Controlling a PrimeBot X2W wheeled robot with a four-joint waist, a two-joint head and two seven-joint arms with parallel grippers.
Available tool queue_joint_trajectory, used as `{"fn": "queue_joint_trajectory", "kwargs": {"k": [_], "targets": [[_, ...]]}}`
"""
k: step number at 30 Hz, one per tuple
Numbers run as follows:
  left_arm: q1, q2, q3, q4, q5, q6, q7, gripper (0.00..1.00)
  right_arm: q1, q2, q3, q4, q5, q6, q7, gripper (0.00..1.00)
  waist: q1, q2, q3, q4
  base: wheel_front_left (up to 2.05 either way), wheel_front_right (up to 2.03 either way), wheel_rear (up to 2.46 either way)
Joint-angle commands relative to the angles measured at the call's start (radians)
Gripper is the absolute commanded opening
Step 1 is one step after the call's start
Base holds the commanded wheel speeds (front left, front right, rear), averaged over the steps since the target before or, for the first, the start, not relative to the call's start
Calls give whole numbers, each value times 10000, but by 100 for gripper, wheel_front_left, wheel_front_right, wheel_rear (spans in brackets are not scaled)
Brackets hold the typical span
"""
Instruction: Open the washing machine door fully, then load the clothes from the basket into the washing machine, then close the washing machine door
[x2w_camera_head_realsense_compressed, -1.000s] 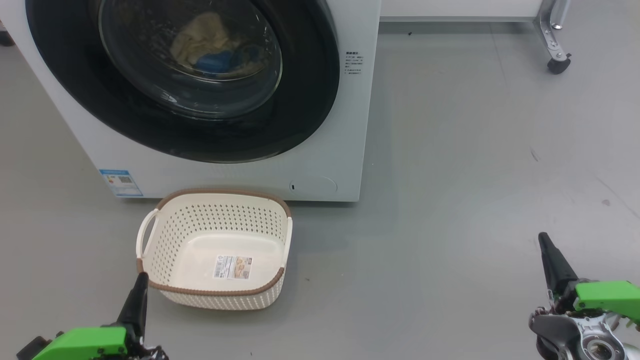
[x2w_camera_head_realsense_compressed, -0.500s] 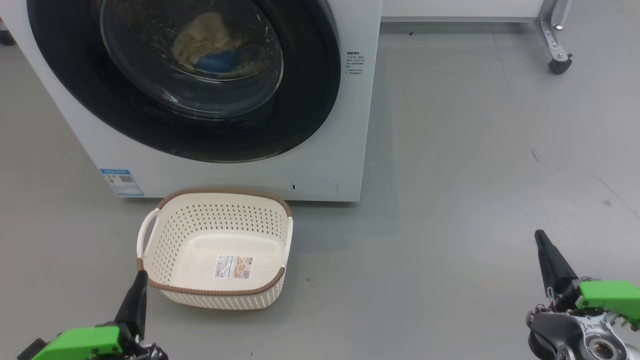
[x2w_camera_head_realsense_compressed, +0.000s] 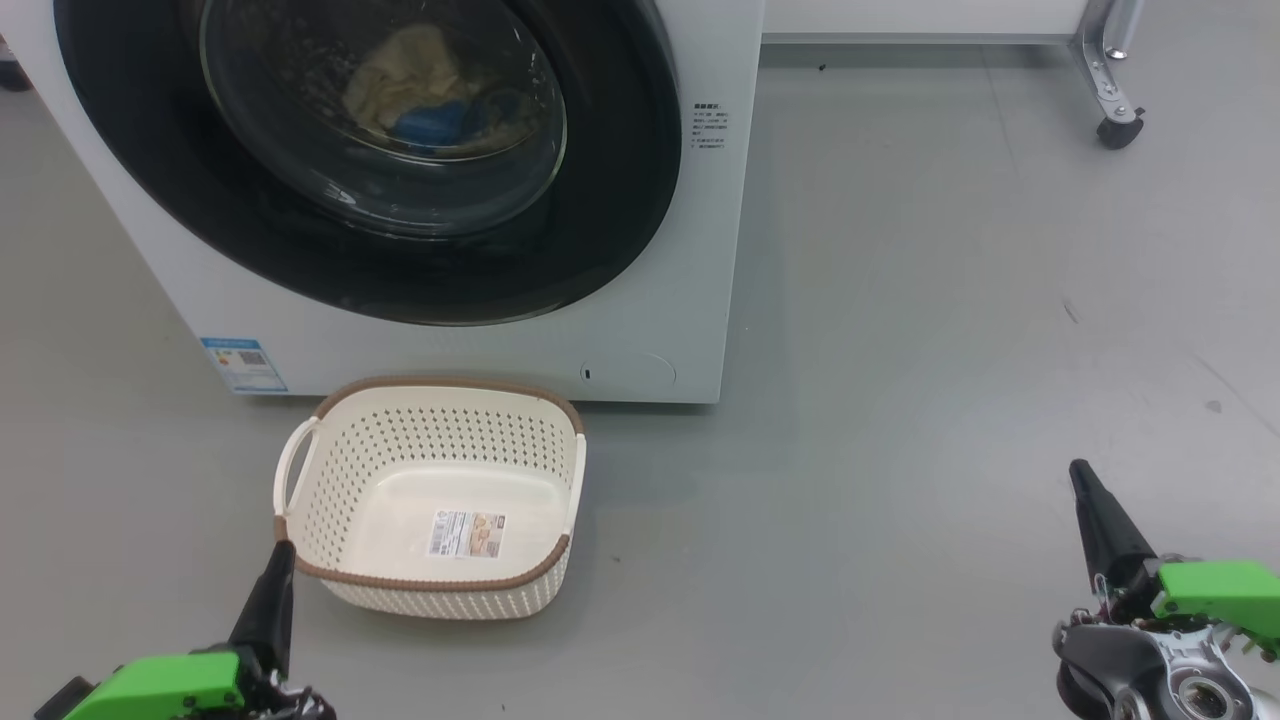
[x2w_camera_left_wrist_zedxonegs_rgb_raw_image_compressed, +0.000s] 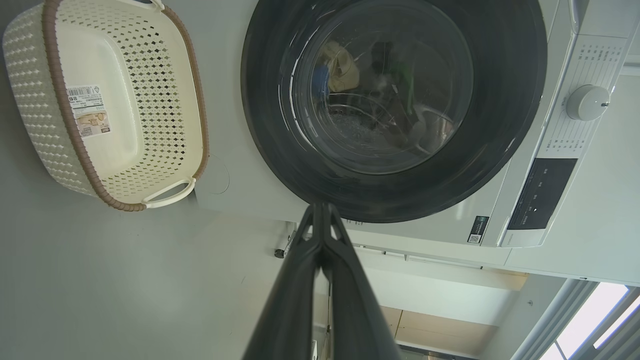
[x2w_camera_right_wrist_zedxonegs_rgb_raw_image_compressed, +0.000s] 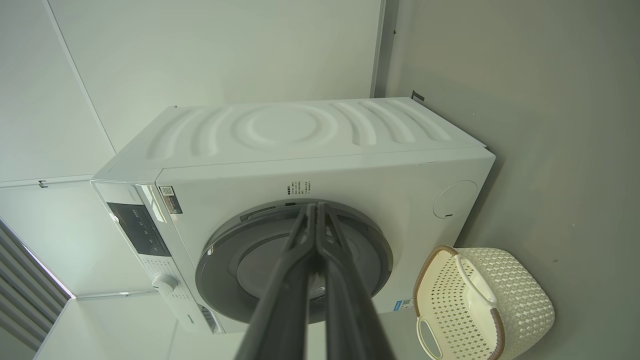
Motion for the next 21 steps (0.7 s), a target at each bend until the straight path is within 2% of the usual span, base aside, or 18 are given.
{"fn": "queue_joint_trajectory", "kwargs": {"k": [1,21], "targets": [[-504,85,355,-370,-51,-6,71,0,-581,-183,210,-384,71,-27,55,0,0,0,0,0,0,0,0],[-504,85,354,-370,-52,-6,70,0,-581,-183,211,-384,72,-27,54,0,0,0,0,0,0,0,0]]}}
